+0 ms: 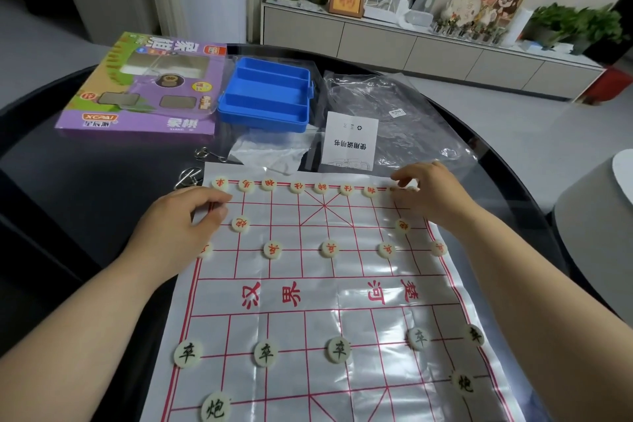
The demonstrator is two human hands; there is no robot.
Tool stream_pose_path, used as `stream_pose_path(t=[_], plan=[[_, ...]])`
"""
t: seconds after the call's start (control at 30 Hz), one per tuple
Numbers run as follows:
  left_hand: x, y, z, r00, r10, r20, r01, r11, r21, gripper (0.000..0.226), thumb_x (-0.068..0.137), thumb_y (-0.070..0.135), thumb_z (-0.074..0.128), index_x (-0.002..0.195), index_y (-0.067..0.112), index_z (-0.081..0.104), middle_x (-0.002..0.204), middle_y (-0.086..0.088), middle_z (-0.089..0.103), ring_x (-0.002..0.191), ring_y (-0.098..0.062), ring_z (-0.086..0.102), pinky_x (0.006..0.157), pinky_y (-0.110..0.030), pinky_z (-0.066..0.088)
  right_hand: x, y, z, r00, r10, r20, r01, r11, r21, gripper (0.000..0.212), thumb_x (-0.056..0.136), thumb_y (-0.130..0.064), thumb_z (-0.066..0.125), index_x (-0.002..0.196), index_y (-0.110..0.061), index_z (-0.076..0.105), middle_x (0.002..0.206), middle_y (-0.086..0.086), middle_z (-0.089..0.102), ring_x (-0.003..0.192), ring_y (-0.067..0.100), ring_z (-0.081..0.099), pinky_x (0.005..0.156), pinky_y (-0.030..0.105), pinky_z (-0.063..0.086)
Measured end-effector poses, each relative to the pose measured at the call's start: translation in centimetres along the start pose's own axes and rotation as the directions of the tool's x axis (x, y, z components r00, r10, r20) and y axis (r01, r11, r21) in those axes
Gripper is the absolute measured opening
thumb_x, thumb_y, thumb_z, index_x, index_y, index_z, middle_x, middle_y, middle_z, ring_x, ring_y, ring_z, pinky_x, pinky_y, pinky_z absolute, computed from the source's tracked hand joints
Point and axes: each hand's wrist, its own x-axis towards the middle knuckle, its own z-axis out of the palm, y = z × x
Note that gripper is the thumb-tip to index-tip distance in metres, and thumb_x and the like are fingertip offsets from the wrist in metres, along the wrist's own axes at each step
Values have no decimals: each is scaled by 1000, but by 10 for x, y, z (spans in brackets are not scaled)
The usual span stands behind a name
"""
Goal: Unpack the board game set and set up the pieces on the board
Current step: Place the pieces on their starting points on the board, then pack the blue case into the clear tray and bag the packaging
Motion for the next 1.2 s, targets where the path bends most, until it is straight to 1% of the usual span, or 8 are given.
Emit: stream_pose_path(t=[0.23, 0.4, 0.6, 0.8, 0.9, 0.97, 1.07, 1.2], plan=[[0, 1, -1, 999, 7, 32, -8, 1000, 29, 26, 88, 12, 54, 112, 15, 62, 118, -2, 58, 101, -9, 46, 85, -25, 36, -10, 1, -2, 997, 24, -68, -17, 995, 102, 16, 85, -17, 60, 97, -9, 67, 94, 2, 64, 91, 15, 41, 75, 24, 29], [-6, 8, -4, 999, 48, -17, -47, 999, 25, 28, 88, 9, 53, 115, 12, 61, 130, -3, 51, 124, -15, 41, 96, -22, 28, -18, -8, -7, 998, 33, -54, -25, 991, 130, 12, 85, -13, 59, 92, -9, 68, 84, -4, 57, 97, 20, 47, 76, 26, 33], [-13, -7, -25, 1000, 0, -5, 0, 990, 138, 29, 90, 15, 51, 117, 15, 59, 126, -2, 54, 118, -17, 44, 91, -28, 34, -21, -23, -9, 994, 96, -59, -80, 972, 222, 19, 87, -10, 56, 102, -4, 67, 98, 8, 66, 87, 16, 53, 66, 21, 36], [-10, -15, -31, 1000, 7, 3, -8, 945, 327, 37, 92, 21, 47, 129, 16, 49, 137, -1, 46, 129, -19, 37, 108, -35, 24, 15, -50, -7, 986, 150, -73, -114, 927, 358, 30, 88, -9, 54, 118, -5, 58, 119, 13, 60, 69, 13, 48, 49, 9, 38], [-9, -18, -30, 1000, 15, -3, -13, 940, 342, 35, 93, 23, 46, 127, 17, 51, 136, 1, 46, 129, -17, 36, 108, -33, 23, 31, -57, 1, 965, 242, -101, -185, 901, 392, 39, 89, -13, 51, 127, -5, 49, 125, 14, 56, 91, 25, 58, 81, 27, 50], [-9, -20, -30, 999, 10, -47, 4, 957, 290, 31, 92, 21, 47, 121, 15, 57, 130, 0, 51, 123, -17, 41, 102, -30, 28, 39, -59, 4, 948, 294, -121, -227, 892, 391, 40, 92, -16, 47, 130, -5, 45, 125, 15, 57, 114, 30, 51, 101, 41, 39], [-7, -22, -31, 995, 9, -96, 16, 966, 256, 24, 91, 18, 49, 110, 11, 62, 116, -2, 57, 112, -16, 45, 87, -22, 29, 52, -58, 11, 940, 326, -96, -271, 888, 372, 43, 91, -19, 49, 132, -7, 43, 128, 13, 54, 127, 30, 35, 106, 39, 31], [2, -19, -32, 993, 32, -111, -3, 967, 255, 25, 90, 16, 51, 112, 10, 60, 117, -3, 56, 112, -18, 44, 87, -24, 30, 64, -55, 16, 918, 394, -41, -343, 842, 415, 51, 88, -25, 55, 134, -11, 40, 130, 12, 52, 132, 29, 28, 104, 38, 29]])
